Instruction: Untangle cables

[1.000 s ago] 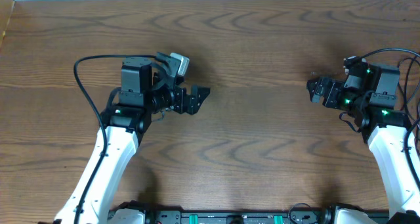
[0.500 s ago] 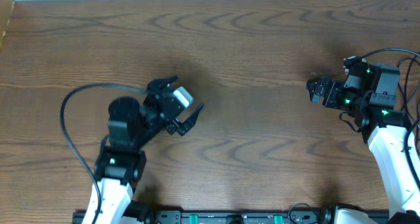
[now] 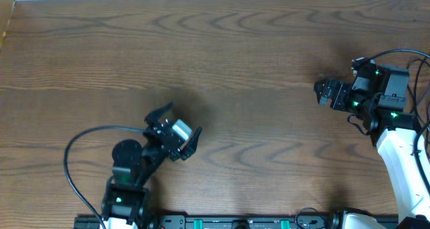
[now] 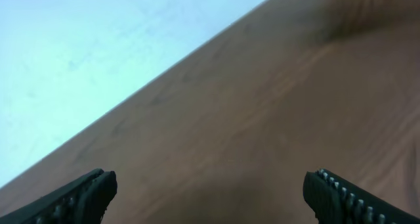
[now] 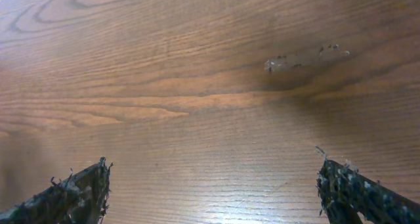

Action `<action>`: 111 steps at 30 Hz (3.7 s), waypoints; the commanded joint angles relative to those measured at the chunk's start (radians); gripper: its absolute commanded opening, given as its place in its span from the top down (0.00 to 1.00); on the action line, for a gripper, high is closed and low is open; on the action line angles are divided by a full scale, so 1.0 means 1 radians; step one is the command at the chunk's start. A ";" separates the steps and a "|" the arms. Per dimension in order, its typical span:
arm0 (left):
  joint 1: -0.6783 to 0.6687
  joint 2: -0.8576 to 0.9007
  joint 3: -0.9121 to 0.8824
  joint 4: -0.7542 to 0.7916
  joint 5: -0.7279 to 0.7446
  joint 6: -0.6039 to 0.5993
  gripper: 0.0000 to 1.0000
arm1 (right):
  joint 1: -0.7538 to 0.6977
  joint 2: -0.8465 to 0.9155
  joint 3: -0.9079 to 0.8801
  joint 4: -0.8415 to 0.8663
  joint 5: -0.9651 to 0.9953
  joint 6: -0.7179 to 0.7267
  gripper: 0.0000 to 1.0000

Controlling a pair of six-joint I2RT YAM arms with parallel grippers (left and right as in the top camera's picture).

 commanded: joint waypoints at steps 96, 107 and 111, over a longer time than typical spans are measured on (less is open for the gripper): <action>0.137 -0.583 -0.200 -0.273 -0.582 -0.601 0.04 | 0.004 -0.002 -0.001 -0.002 -0.006 0.014 0.01; 0.137 -0.583 -0.200 -0.273 -0.582 -0.601 0.04 | 0.004 -0.178 -0.001 -0.002 -0.006 0.014 0.01; 0.137 -0.583 -0.200 -0.273 -0.582 -0.601 0.04 | 0.004 -0.259 -0.001 -0.012 0.047 -0.008 0.01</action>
